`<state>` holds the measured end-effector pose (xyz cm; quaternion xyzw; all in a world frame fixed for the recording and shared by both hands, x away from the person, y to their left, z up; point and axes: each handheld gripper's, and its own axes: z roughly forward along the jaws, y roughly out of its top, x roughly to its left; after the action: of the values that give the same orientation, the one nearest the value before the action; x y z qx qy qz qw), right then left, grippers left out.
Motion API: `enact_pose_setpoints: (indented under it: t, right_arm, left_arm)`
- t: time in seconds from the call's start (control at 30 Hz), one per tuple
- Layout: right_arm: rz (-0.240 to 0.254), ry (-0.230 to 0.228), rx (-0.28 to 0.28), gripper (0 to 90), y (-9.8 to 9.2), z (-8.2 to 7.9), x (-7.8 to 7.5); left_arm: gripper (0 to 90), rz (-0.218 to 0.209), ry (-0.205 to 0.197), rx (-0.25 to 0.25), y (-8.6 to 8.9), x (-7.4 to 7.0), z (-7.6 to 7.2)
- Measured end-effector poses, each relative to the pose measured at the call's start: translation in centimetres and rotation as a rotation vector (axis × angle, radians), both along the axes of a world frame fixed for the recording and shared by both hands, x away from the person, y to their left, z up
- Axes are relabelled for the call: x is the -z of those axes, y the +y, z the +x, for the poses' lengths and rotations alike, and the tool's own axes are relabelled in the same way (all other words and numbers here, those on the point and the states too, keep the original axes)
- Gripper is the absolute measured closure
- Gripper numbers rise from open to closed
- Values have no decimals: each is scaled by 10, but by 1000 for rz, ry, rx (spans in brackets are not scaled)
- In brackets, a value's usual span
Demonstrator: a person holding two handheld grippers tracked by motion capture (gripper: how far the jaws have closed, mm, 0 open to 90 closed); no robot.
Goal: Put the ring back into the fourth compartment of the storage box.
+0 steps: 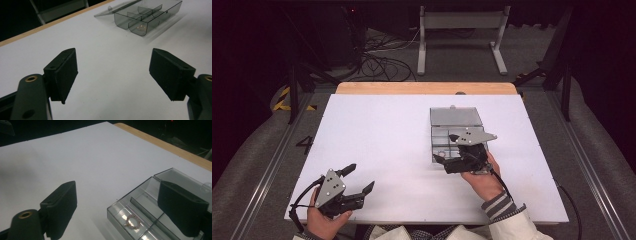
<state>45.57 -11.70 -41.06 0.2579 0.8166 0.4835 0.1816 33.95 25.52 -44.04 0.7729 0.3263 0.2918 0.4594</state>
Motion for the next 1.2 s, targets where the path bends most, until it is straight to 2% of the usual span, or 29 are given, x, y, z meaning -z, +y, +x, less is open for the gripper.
enact_pose_setpoints:
  t: [0.33, 0.77, 0.93, 1.2]
  right_arm:
    - [39, -6, -12, 86, -15, -9, -7]
    - [8, -17, -12, 44, -37, -20, -2]
    - [10, -15, -8, 38, -48, -24, 3]
    - [-17, -15, 1, 32, -59, -31, 11]
  left_arm:
    - [232, -1, -2, 2, 0, 0, 0]
    - [234, -7, 1, 3, 0, 0, -1]
    - [234, -3, -2, 2, 0, 0, -1]
    - [235, -3, 2, 3, -1, 0, -1]
